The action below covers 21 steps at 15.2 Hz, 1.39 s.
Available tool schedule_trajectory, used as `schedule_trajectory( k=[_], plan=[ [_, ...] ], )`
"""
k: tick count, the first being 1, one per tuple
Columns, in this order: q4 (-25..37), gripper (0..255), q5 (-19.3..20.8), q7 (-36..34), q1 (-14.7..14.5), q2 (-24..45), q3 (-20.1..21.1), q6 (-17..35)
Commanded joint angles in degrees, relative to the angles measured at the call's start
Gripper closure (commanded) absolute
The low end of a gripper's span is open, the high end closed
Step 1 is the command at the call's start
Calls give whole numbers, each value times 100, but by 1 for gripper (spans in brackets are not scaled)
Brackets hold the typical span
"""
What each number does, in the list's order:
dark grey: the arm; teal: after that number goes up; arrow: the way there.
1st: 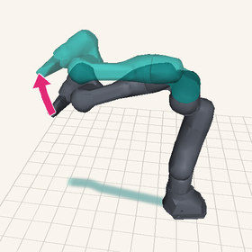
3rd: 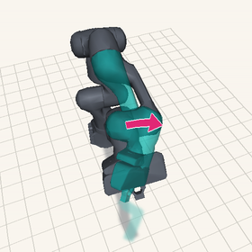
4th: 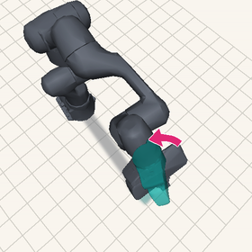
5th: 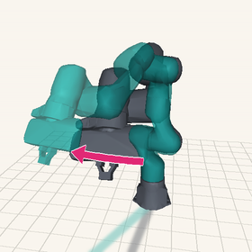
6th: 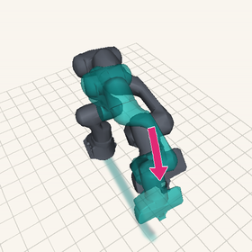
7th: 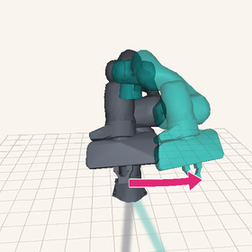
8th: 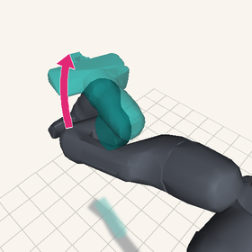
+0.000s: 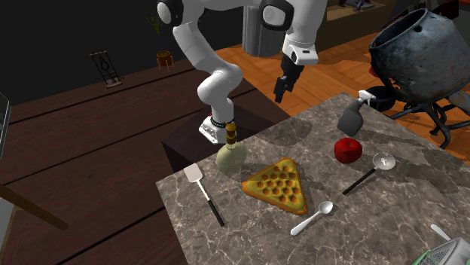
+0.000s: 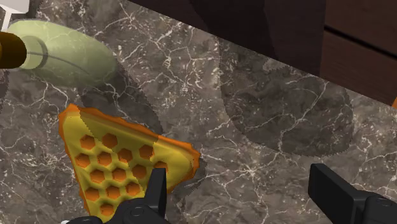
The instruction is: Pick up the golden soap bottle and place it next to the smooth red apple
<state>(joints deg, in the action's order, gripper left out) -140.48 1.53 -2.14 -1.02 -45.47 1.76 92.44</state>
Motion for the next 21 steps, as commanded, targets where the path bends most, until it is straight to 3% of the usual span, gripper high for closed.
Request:
schedule_trajectory(
  k=[1, 11, 18, 21],
  plan=[
    [0, 0, 0, 0, 0, 0, 0, 0],
    [-751, 0, 972, 1318, 653, -1039, -1397, 167],
    [-847, 0, 1735, 2295, 1138, -1247, -2537, 424],
    [-988, 0, 1856, 2388, 1200, -1249, -2710, 603]
  ],
)
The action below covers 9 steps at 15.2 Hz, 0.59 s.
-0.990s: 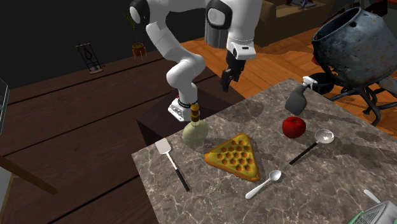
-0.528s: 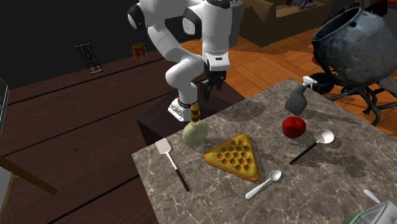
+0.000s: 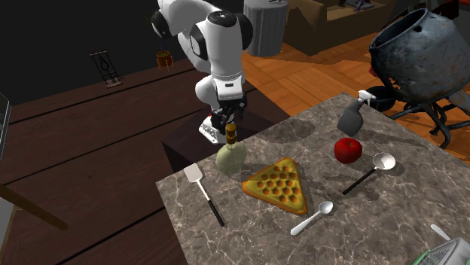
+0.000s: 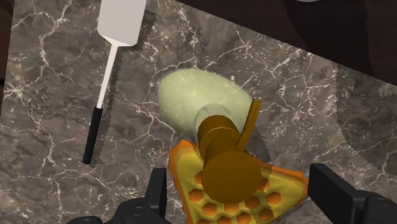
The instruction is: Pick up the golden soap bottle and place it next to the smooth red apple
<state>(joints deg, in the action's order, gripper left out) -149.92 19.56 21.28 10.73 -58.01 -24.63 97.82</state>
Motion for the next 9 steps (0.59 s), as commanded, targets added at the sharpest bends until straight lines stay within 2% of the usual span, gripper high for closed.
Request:
schedule_trajectory(
  k=[1, 6, 9],
  plan=[
    [-119, 0, 78, 42, 34, 3, -98, 138],
    [-450, 0, 199, 23, 79, 18, -227, 481],
    [-450, 0, 199, 23, 79, 18, -227, 481]
  ],
)
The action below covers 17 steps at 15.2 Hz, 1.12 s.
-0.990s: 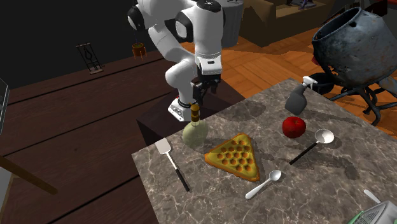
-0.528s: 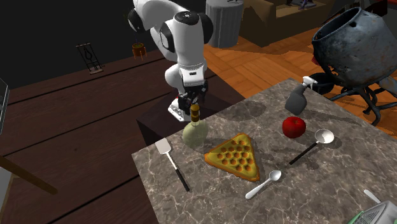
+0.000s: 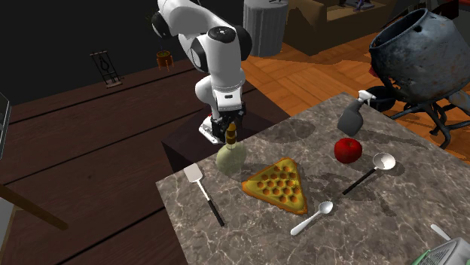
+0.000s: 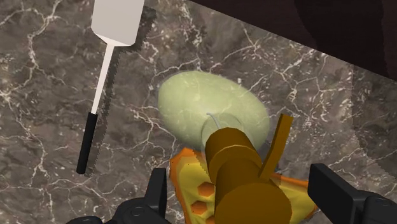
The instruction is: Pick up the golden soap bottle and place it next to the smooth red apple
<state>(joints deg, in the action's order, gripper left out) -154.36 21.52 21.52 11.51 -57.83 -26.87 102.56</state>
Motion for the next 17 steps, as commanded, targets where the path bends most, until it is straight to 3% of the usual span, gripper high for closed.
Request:
schedule_trajectory(
  k=[1, 4, 5, 14, 17],
  plan=[
    [-5, 0, 2, 0, 1, 0, -2, 6],
    [-4, 0, 2, 0, 0, 1, -2, 5],
    [-4, 255, 2, 0, 0, 1, -2, 5],
    [-5, 255, 2, 0, 1, 0, -2, 6],
    [219, 255, -82, 5, -39, 7, 83, -209]
  ],
)
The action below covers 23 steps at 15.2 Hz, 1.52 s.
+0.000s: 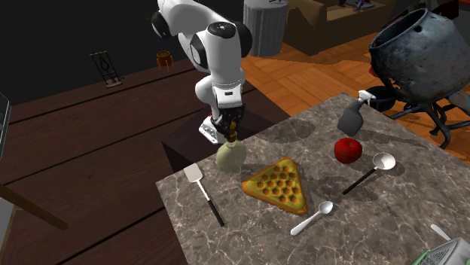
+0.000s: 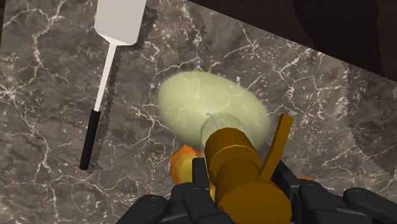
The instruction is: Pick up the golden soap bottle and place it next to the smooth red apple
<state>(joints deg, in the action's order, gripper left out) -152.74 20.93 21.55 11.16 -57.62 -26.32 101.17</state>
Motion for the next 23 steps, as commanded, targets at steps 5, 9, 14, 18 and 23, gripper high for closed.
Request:
schedule_trajectory(
  k=[5, 9, 14, 18, 23],
  plan=[
    [445, 255, -151, 14, -68, 27, 157, -414],
    [770, 255, -245, 24, -117, 85, 250, -681],
    [1193, 255, -351, 40, -174, 185, 353, -1004],
    [1546, 255, -428, 54, -218, 285, 426, -1257],
    [2004, 255, -515, 75, -271, 432, 505, -1570]
  ],
)
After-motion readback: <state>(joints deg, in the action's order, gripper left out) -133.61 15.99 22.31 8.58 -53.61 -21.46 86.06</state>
